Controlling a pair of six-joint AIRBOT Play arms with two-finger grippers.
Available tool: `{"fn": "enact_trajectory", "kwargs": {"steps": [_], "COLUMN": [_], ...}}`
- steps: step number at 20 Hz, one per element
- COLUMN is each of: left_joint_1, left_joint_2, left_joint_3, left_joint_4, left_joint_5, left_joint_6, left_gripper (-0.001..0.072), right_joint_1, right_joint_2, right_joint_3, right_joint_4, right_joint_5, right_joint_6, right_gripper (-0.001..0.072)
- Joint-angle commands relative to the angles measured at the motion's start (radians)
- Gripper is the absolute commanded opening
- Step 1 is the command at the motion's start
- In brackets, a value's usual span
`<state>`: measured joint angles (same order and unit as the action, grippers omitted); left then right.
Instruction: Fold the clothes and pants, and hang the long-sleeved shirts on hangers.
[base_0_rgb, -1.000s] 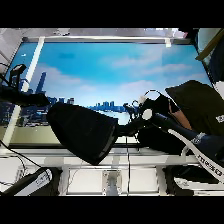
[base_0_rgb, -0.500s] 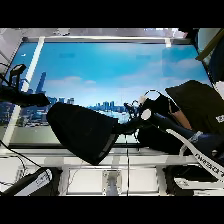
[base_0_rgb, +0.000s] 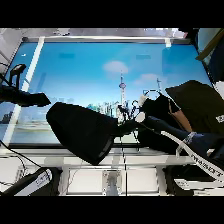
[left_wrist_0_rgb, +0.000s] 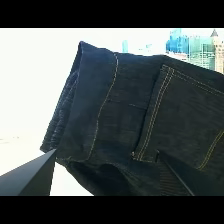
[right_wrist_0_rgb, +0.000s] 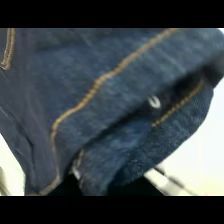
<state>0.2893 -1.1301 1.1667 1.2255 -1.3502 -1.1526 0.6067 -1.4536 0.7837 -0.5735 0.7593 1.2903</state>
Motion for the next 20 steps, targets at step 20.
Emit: {"fn": "enact_trajectory", "kwargs": {"steps": [20], "left_joint_1": [0.001], "left_joint_2": [0.086], "left_joint_3": [0.001], "left_joint_4": [-0.296], "left_joint_5": [0.177], "left_joint_6": [-0.010], "left_gripper": [0.0700], "right_joint_1": [-1.334], "right_joint_2": [0.112], "right_joint_3": [0.983], "right_joint_4": [-0.500], "right_joint_5": [0.830], "right_joint_6": [0.112], "right_gripper": [0.0005]}}
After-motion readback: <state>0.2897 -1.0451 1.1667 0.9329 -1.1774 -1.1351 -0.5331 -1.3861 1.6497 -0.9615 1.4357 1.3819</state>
